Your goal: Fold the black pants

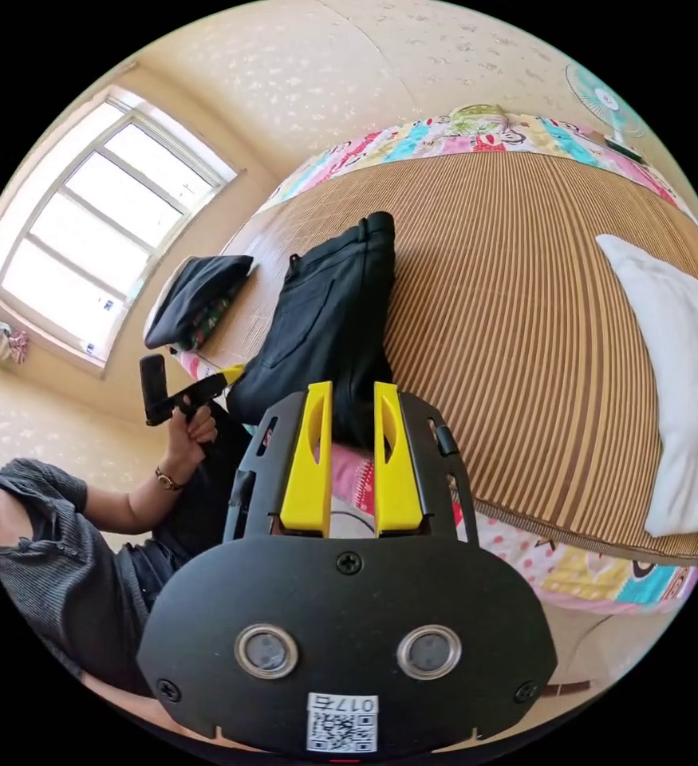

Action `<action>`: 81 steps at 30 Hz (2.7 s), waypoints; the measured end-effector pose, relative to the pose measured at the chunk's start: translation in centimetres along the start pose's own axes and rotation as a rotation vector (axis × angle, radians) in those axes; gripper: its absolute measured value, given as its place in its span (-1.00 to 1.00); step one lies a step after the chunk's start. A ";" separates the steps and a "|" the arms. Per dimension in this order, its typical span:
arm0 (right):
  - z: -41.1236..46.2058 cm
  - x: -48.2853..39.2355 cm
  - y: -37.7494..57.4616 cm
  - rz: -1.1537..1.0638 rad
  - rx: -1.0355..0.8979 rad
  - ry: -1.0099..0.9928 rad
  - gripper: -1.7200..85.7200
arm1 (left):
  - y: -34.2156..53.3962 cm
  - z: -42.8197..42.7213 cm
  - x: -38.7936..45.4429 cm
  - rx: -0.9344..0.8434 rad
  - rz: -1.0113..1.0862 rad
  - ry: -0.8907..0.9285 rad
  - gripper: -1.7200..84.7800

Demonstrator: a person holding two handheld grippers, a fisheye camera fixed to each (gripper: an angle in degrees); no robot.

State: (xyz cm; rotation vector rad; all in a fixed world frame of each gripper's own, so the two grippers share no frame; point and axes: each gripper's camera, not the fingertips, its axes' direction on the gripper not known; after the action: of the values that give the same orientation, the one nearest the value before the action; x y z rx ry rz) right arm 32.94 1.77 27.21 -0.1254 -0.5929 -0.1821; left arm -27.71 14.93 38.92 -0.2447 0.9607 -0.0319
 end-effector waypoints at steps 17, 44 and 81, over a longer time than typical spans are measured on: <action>4.8 -6.2 2.0 -0.116 -0.068 0.187 -0.90 | 1.5 2.4 7.8 -0.133 0.024 -0.365 -0.97; 9.1 8.8 -2.2 0.130 -0.149 -0.514 -0.68 | -5.5 -0.9 -0.3 -0.145 -0.370 0.022 -0.73; 24.7 -25.7 -11.8 -0.148 0.032 -0.608 -0.82 | 4.0 -45.9 1.7 0.478 -0.293 -0.456 -0.79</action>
State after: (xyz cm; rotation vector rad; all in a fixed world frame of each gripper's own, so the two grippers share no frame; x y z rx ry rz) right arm -3.81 -2.08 33.73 -0.1047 -1.2123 -0.2802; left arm -64.39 9.76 11.51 0.0537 0.4366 -0.4519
